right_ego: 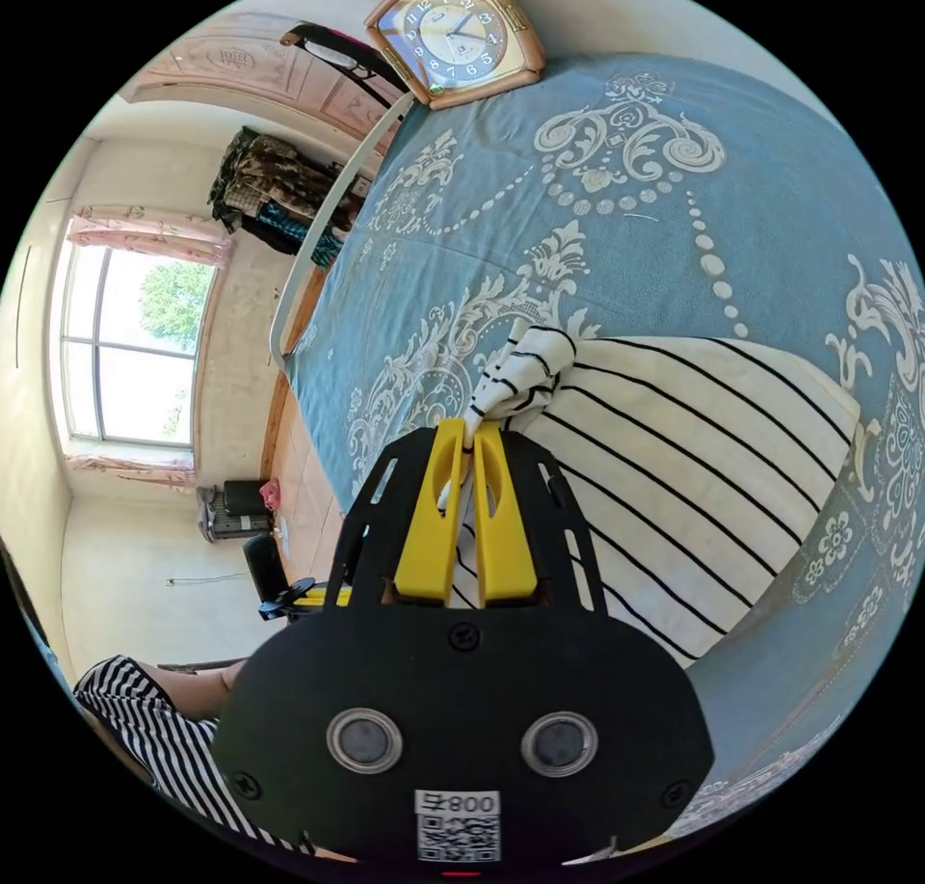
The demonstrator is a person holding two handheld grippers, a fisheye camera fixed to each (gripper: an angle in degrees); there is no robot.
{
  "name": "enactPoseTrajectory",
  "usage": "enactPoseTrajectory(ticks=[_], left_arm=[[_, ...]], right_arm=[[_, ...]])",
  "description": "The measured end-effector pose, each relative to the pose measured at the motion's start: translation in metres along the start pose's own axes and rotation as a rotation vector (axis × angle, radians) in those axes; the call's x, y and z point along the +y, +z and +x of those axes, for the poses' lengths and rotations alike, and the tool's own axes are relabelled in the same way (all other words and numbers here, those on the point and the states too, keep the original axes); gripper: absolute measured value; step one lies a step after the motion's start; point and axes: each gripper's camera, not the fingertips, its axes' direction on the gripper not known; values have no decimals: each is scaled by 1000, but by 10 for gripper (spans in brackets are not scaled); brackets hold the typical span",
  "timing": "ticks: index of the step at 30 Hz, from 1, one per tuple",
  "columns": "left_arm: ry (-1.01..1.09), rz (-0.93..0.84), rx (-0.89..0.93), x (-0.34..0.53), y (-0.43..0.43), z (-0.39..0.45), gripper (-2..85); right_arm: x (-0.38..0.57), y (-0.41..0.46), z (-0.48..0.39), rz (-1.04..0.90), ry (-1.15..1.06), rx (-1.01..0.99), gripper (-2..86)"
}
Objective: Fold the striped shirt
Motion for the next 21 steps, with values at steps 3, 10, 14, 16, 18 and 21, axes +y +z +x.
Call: enactPoseTrajectory(ticks=[3, 10, 14, 16, 18, 21], left_arm=[[-27, 3, -1, 1, -2, -18, 8], [-86, 48, 3, 12, -12, -50, 3], [-87, 83, 5, 18, -19, -58, 2], [-68, 104, 25, 19, -21, -58, 1], [-2, 95, 35, 16, -17, -50, 2], [92, 38, 30, 7, 0, -40, 2]], right_arm=[[-7, 10, -11, -30, -1, 17, 37], [-7, 5, -35, 2, -56, -61, 60], [6, -4, -45, 44, -89, -153, 45], [17, -7, -45, 69, -90, -153, 37], [33, -4, -43, 80, -84, -197, 29], [49, 18, -41, 15, -88, -205, 19]])
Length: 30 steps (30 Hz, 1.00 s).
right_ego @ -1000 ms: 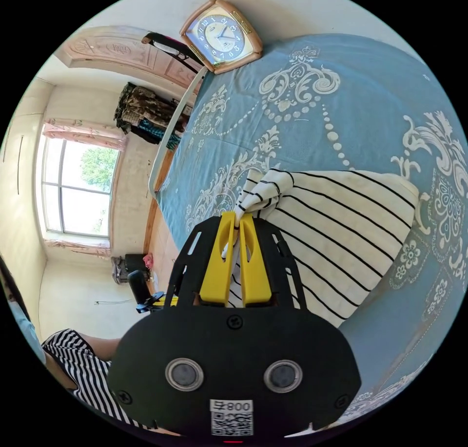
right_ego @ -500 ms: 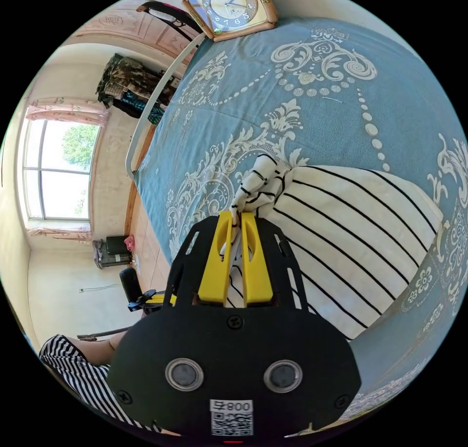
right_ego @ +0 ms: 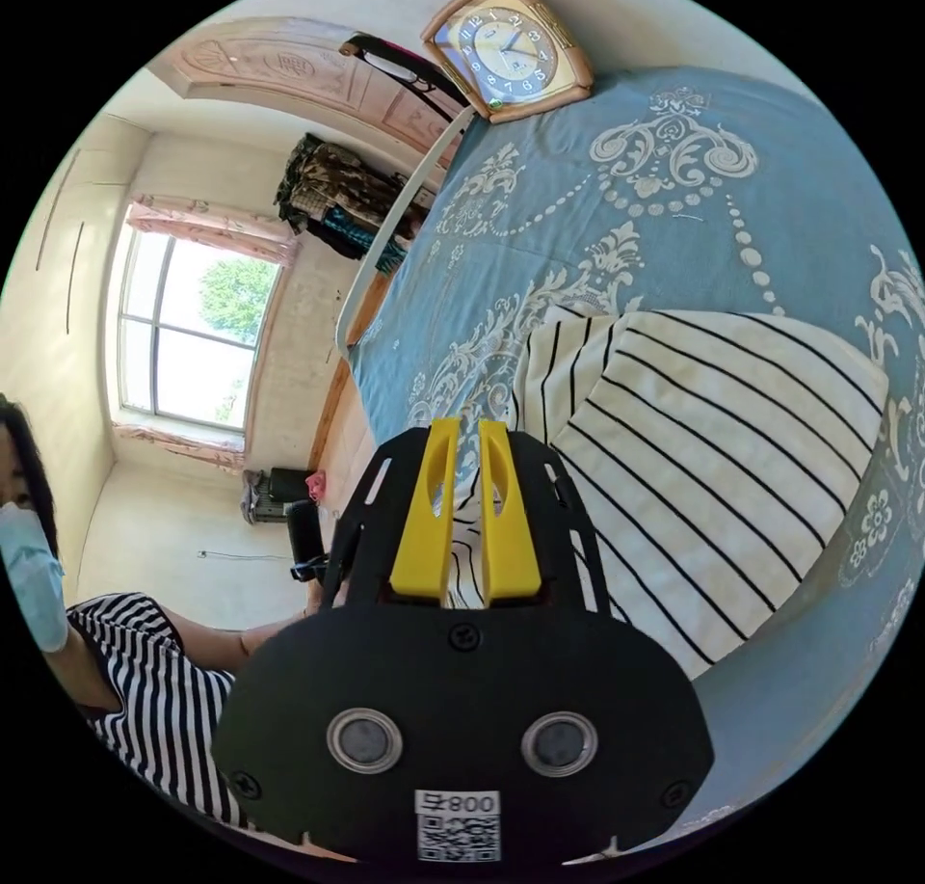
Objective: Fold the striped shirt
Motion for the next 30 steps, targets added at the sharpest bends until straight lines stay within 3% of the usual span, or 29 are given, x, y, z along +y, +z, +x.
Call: enactPoseTrajectory(ticks=[4, 6, 9, 19, 24, 30], left_arm=[[56, -51, -74, -8, 22, 3, 2], [22, -59, -186, -9, 29, -7, 2], [-43, -27, -209, -5, 26, -22, 3], [-98, 21, -103, 14, 10, -39, 24], [-128, -5, -6, 26, 15, -51, 50], [-174, -76, 102, 36, 40, -59, 67]], right_arm=[[9, 29, 9, -54, 34, -3, 7], [5, 52, 13, -98, 54, 21, 4], [0, 70, 14, -129, 50, 35, 4], [91, 12, 43, -5, 38, 0, 44], [201, -25, 103, 113, 265, -40, 77], [271, 4, 145, 78, 411, -140, 88]])
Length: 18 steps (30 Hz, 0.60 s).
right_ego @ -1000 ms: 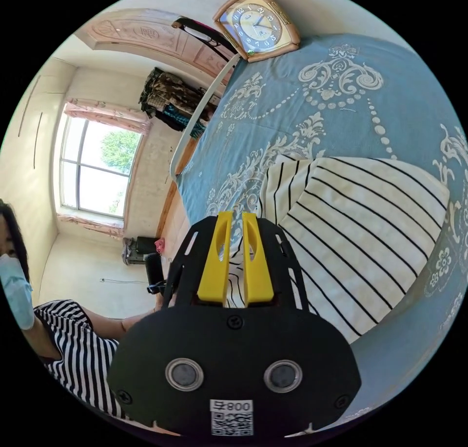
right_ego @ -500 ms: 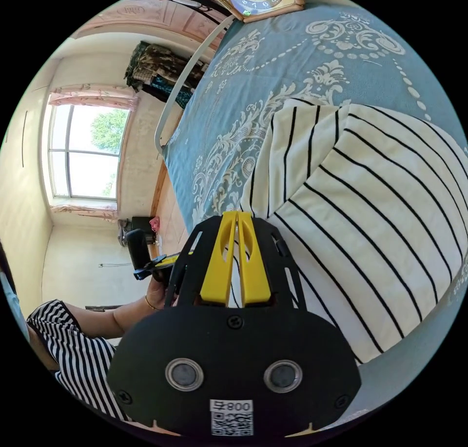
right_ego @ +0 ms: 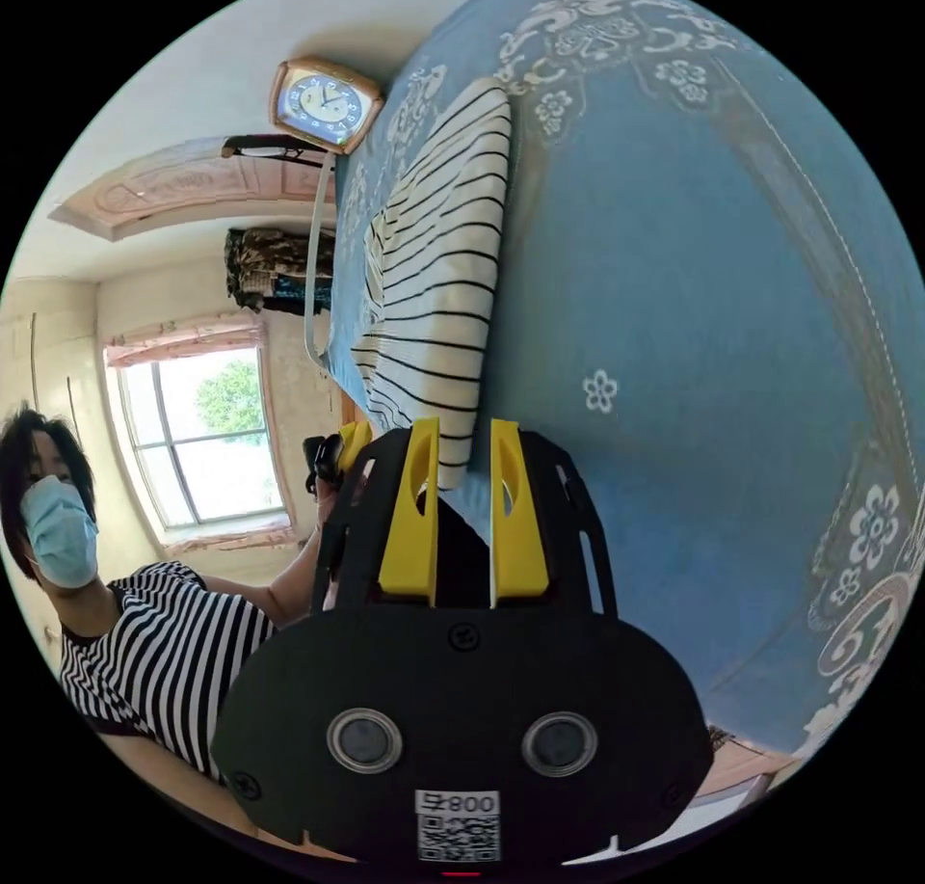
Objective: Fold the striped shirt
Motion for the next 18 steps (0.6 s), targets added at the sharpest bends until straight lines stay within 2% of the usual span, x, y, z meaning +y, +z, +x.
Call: enactPoseTrajectory(ticks=[15, 18], left_arm=[[-78, -124, 94, 10, 48, -12, 98], [-78, -140, 102, 10, 55, -12, 98]], right_arm=[[43, 28, 88, 43, 47, -284, 103], [50, 32, 101, 49, 50, -290, 92]])
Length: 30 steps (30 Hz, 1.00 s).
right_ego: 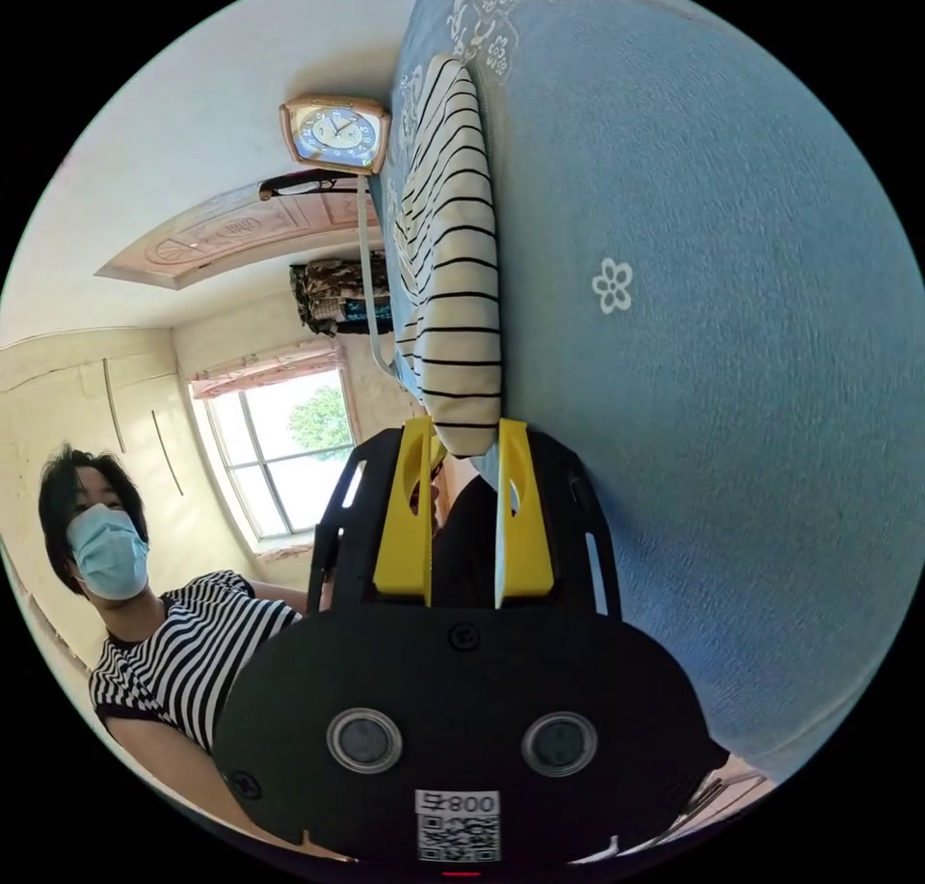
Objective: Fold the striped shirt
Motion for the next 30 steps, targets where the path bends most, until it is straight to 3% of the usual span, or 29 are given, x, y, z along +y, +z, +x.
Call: enactPoseTrajectory(ticks=[6, 14, 19, 26, 30], left_arm=[[7, -48, 14, -5, 18, 4, 100], [-23, -177, 123, -19, 77, 7, 100], [-73, -117, 147, -24, 88, 3, 44], [-105, -82, 198, -18, 84, 6, 32], [-112, -77, 197, -14, 84, 11, 35]], right_arm=[[3, 5, 18, -46, -12, 45, 36], [22, -10, 40, -8, -16, -58, 29], [28, -15, 53, -22, -31, -67, 42], [44, -25, 83, 12, -13, -105, 88], [45, -15, 92, -6, -16, -170, 61]])
